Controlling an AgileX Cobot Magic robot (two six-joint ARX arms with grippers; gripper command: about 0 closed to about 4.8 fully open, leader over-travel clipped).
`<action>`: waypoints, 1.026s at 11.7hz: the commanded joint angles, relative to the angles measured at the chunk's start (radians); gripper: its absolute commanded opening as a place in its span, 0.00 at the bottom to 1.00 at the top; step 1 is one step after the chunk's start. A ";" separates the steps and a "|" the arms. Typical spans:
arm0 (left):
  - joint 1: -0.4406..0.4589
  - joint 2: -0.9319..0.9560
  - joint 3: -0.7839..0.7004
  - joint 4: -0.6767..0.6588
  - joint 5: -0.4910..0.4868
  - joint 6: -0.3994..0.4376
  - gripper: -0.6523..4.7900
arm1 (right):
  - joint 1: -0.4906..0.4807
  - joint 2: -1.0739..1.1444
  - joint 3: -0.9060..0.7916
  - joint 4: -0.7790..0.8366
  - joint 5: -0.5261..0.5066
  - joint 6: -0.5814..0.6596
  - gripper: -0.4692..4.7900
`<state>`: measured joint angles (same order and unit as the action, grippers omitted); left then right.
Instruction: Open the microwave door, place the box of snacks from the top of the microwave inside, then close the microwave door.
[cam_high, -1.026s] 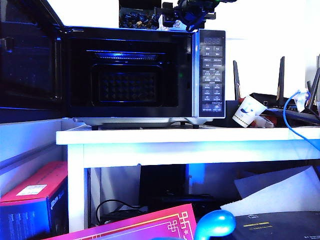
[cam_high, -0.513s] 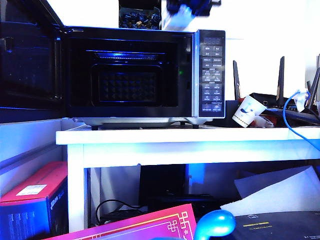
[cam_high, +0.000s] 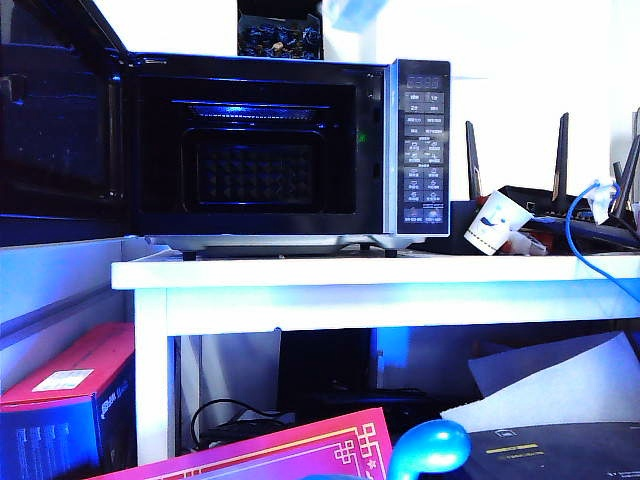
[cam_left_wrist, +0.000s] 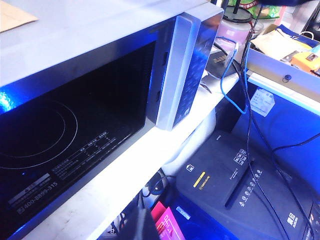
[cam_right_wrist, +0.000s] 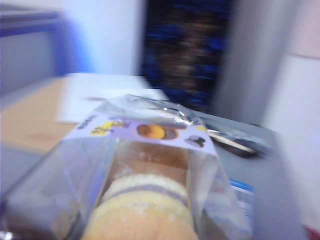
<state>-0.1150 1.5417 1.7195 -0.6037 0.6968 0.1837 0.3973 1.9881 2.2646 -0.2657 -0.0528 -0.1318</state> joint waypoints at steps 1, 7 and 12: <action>-0.001 -0.003 0.003 0.006 0.007 0.000 0.11 | 0.002 -0.055 0.010 -0.019 -0.250 -0.037 0.61; -0.001 -0.003 0.003 0.006 0.007 0.000 0.11 | 0.002 -0.040 0.008 -0.097 -0.541 -0.037 0.61; -0.001 -0.003 0.003 0.014 0.007 0.000 0.11 | 0.005 0.060 0.007 -0.104 -0.621 -0.047 0.61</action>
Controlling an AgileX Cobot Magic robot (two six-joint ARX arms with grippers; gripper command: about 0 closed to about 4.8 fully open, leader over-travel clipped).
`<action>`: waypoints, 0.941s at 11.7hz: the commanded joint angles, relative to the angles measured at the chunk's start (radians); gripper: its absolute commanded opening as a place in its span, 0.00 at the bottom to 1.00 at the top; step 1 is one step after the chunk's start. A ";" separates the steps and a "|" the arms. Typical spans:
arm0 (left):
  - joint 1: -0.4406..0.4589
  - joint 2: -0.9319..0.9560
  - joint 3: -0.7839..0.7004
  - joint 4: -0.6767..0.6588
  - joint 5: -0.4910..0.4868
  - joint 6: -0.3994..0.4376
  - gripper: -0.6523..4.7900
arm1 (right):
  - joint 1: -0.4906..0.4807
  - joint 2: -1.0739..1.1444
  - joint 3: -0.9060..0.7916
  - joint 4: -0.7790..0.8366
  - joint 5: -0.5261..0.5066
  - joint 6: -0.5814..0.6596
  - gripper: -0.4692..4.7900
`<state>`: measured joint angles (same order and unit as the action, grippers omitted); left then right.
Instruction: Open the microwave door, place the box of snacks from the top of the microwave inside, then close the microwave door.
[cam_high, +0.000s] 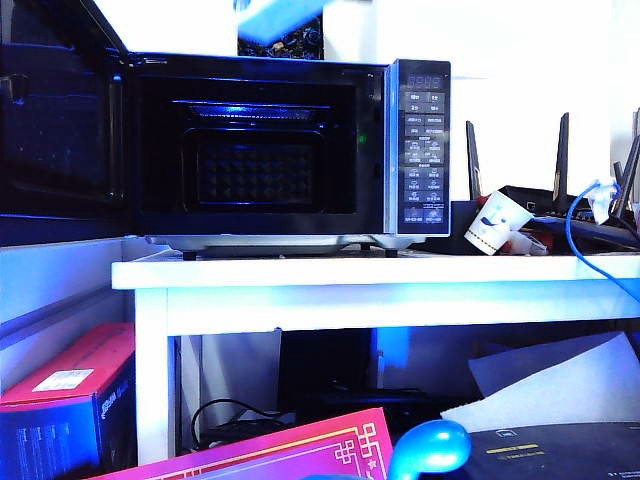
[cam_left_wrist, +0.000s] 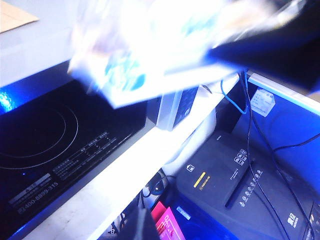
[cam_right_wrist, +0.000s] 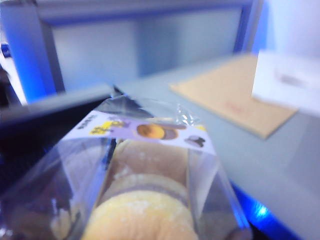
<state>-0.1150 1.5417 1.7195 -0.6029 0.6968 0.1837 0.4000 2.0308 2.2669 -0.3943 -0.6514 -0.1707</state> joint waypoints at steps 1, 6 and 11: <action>-0.001 -0.003 0.003 0.014 0.007 0.000 0.11 | 0.002 0.043 0.005 0.024 -0.024 -0.011 0.61; -0.001 -0.003 0.004 0.014 0.007 0.000 0.11 | 0.005 0.126 0.005 0.055 -0.024 -0.021 0.61; -0.001 -0.003 0.004 0.014 0.007 0.000 0.11 | 0.007 0.226 0.005 0.143 -0.016 -0.021 0.61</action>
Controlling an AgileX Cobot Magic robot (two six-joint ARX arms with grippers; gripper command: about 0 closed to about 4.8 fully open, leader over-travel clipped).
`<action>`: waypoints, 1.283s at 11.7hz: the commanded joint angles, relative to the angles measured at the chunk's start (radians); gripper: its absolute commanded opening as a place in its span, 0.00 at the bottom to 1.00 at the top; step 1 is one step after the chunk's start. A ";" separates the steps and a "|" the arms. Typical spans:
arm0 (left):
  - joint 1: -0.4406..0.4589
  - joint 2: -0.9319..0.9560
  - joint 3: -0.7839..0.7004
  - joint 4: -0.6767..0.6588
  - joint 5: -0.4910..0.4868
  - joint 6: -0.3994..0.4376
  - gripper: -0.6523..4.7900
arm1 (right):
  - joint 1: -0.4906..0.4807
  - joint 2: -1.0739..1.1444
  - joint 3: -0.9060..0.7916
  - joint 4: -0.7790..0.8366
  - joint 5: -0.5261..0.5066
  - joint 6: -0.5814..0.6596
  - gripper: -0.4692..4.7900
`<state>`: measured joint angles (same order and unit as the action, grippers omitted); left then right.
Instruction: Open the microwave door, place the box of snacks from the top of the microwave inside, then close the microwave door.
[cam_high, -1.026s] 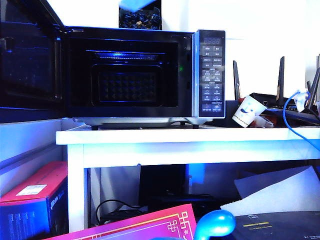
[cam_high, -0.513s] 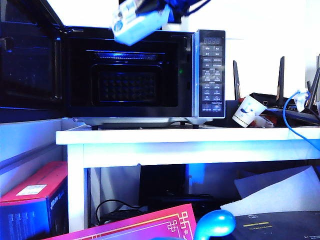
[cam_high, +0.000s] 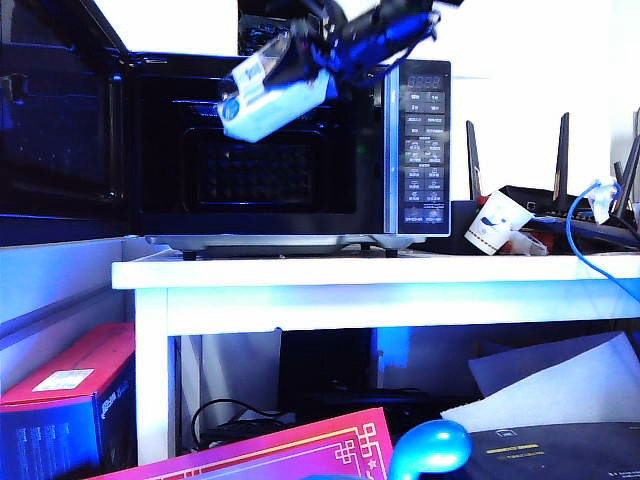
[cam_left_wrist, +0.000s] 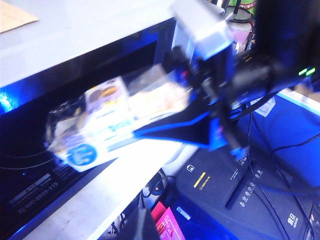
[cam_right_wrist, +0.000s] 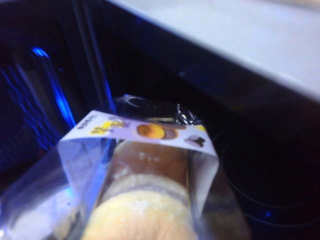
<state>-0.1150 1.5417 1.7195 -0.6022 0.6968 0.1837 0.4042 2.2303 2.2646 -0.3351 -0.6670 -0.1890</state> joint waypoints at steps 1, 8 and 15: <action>-0.001 -0.003 0.004 0.014 0.007 0.000 0.11 | 0.007 0.049 0.007 0.109 0.026 -0.002 0.61; -0.001 -0.003 0.004 0.016 0.007 0.001 0.11 | 0.085 0.195 0.006 0.423 0.343 0.051 0.61; -0.001 -0.003 0.004 0.015 0.007 0.001 0.11 | 0.134 0.340 0.006 0.757 0.623 0.088 0.61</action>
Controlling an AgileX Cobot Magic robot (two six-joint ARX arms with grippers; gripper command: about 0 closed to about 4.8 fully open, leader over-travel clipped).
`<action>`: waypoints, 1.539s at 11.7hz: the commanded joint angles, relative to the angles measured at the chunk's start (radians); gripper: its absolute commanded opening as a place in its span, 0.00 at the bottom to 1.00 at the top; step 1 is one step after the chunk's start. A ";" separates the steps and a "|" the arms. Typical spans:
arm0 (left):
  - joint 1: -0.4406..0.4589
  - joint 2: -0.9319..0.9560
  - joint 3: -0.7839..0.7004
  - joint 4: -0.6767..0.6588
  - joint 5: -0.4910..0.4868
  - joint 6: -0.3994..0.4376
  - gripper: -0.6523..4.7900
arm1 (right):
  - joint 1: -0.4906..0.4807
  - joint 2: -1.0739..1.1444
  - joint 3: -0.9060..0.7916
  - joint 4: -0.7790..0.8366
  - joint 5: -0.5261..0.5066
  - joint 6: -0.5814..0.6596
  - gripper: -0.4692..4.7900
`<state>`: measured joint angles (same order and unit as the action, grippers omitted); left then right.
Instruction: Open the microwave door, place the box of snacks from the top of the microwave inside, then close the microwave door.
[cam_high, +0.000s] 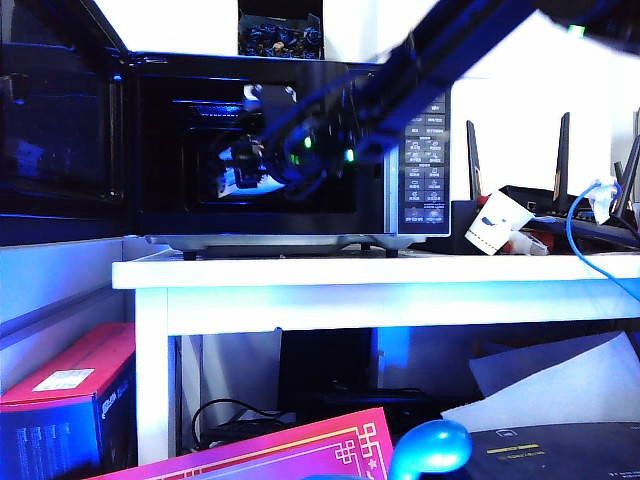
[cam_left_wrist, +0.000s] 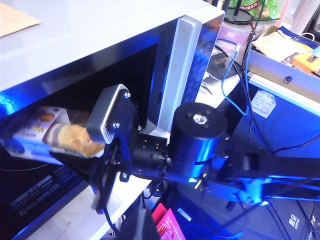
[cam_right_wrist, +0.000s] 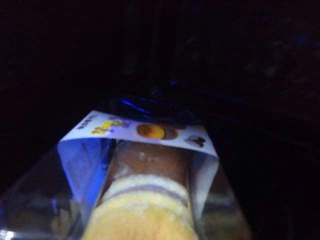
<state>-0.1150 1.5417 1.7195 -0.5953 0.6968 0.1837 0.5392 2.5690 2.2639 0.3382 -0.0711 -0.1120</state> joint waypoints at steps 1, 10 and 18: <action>-0.001 -0.003 0.004 0.008 0.007 0.000 0.11 | -0.002 0.007 0.008 0.093 0.028 0.011 0.61; -0.001 -0.003 0.004 -0.024 0.007 0.000 0.11 | -0.008 0.040 0.030 0.139 0.093 0.035 0.61; -0.001 -0.003 0.004 -0.040 0.008 0.000 0.11 | -0.003 0.057 0.029 0.137 0.096 0.033 0.85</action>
<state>-0.1150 1.5417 1.7195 -0.6357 0.6968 0.1837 0.5312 2.6358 2.2860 0.4484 0.0246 -0.0792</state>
